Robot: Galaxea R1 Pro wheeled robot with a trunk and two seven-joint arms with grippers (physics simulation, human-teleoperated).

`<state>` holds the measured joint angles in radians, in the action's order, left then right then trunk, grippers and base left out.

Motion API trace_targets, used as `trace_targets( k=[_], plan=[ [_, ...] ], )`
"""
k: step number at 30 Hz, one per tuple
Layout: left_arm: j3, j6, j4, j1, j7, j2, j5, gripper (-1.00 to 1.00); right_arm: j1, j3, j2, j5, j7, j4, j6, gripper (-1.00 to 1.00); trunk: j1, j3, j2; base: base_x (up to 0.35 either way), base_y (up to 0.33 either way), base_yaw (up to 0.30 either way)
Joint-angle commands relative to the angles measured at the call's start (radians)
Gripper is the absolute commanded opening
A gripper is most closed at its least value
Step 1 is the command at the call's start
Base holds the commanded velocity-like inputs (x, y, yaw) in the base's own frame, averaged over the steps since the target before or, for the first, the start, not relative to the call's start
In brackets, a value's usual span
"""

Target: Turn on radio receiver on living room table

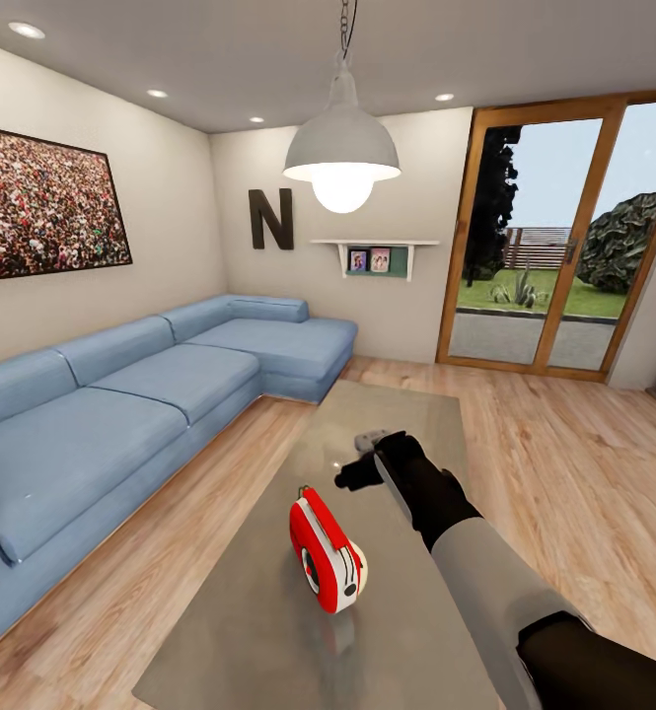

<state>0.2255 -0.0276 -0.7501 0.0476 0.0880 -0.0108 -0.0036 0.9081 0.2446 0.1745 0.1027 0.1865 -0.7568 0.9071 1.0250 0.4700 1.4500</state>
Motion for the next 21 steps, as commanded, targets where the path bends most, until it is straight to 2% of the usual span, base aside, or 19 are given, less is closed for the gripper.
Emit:
trace_targets(
  k=[1, 2, 6, 10, 16, 21],
  plan=[
    [0.000, 0.000, 0.000, 0.000, 0.000, 0.000, 0.000, 1.00, 0.000, 0.000, 0.000, 0.001, -0.001, 0.000, 0.005, 1.00, 0.000, 0.000, 0.000, 0.000, 0.000, 0.000],
    [0.000, 0.000, 0.000, 0.000, 0.000, 0.001, 0.000, 1.00, 0.000, 0.000, 0.000, 0.002, -0.001, 0.000, 0.007, 1.00, 0.000, 0.000, 0.000, 0.000, 0.000, 0.000],
    [0.000, -0.001, 0.000, 0.000, 0.000, 0.001, -0.001, 1.00, 0.034, -0.002, 0.000, 0.051, -0.023, 0.000, 0.013, 1.00, 0.000, 0.000, 0.000, 0.000, 0.000, 0.000],
    [0.000, -0.001, 0.000, 0.000, 0.000, 0.000, -0.002, 1.00, 0.076, -0.004, 0.000, 0.064, -0.032, 0.013, 0.014, 1.00, 0.000, 0.000, 0.000, 0.000, 0.000, 0.000],
    [-0.001, -0.002, 0.000, 0.000, -0.001, -0.001, -0.004, 1.00, 0.115, -0.007, 0.000, 0.069, -0.035, 0.162, 0.010, 1.00, 0.000, 0.000, 0.000, 0.000, 0.000, 0.000],
    [-0.002, -0.002, 0.000, 0.000, -0.001, -0.001, -0.004, 1.00, 0.120, -0.006, 0.000, 0.071, -0.025, 0.215, 0.007, 1.00, 0.000, 0.000, 0.000, 0.000, 0.000, 0.000]
  ],
)
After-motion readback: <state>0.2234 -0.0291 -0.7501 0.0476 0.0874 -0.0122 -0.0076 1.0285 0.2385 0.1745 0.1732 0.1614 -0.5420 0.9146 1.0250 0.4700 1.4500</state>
